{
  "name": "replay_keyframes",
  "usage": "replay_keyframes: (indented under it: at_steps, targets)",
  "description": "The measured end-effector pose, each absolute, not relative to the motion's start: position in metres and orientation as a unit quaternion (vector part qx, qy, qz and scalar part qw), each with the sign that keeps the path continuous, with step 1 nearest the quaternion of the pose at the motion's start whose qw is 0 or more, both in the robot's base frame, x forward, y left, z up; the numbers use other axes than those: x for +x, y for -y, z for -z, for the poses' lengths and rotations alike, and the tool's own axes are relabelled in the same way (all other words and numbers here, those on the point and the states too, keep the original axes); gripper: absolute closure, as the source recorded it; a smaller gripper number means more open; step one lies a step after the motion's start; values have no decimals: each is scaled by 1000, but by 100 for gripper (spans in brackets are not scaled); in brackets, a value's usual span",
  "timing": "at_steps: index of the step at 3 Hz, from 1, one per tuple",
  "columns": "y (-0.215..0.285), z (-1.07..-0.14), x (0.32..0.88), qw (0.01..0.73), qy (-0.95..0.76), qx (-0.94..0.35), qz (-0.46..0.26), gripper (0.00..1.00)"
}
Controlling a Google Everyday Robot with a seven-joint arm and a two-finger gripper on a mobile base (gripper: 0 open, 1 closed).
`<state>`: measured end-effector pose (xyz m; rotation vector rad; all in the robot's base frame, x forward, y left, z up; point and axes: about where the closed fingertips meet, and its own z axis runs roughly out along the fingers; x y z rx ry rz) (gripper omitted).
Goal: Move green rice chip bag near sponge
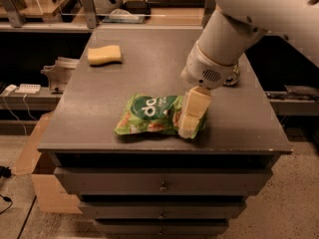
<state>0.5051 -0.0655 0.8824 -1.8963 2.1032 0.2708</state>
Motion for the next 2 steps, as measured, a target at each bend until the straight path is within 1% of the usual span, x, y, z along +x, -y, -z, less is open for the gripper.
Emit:
replay_keyframes:
  at_steps: [2]
  targets:
    - [52, -863, 505, 139, -721, -668, -120, 0]
